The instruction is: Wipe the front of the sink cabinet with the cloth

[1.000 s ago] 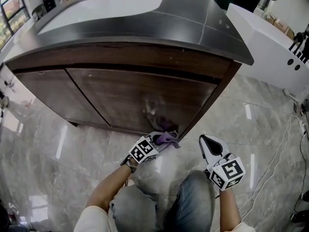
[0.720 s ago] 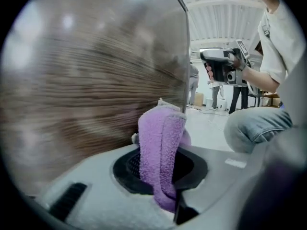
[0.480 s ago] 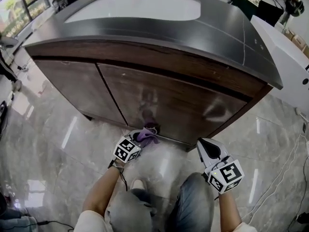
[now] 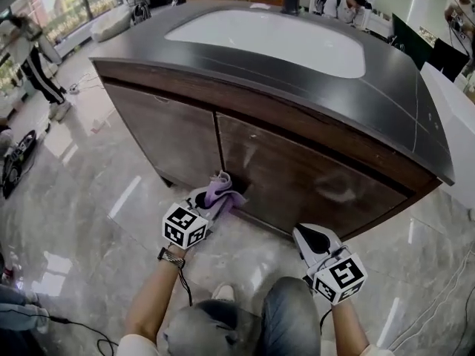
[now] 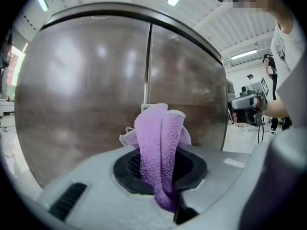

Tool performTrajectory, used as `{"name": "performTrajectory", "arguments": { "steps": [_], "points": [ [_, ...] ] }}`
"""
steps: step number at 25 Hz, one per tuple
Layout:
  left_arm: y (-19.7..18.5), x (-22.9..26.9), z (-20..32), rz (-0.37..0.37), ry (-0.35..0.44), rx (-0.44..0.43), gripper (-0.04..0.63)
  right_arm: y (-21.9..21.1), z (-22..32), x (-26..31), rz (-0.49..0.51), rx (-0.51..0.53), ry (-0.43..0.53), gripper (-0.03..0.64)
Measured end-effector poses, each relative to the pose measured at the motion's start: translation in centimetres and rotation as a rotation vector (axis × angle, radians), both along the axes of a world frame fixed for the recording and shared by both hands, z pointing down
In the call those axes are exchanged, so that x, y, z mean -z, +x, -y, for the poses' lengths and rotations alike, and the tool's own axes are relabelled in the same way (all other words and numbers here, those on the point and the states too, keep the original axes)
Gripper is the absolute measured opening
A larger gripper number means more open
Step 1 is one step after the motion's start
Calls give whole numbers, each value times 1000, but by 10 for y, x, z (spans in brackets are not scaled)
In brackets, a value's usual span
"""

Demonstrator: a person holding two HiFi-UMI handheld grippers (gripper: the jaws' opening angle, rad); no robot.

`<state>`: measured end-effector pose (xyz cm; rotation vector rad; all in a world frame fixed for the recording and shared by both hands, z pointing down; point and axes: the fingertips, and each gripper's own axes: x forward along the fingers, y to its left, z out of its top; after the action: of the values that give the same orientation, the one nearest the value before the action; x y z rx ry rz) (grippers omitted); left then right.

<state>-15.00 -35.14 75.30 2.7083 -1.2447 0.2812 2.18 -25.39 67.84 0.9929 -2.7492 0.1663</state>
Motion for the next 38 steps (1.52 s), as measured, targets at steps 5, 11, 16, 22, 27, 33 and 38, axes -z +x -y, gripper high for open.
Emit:
{"name": "performTrajectory", "arguments": {
  "steps": [5,11,16,22,27,33,38],
  "points": [
    [-7,97,0,-13,108,6,54,-27,-3,22,18,71,29,6],
    [-5,202,4,22,265,16,52,-34,-1,47,68,96,46,6],
    [-15,235,9,-6,305,31,55,-34,-2,46,84,93,36,6],
    [-47,174,21,-74,201,71,55,-43,0,24,70,103,-2,6],
    [-67,78,30,-48,47,98,54,-55,6,2,51,120,-40,6],
    [-65,-7,33,-38,-58,91,55,-70,19,-14,25,144,-65,6],
    [-62,-71,36,52,-147,55,55,-84,24,-17,8,179,-75,7]
  ]
}}
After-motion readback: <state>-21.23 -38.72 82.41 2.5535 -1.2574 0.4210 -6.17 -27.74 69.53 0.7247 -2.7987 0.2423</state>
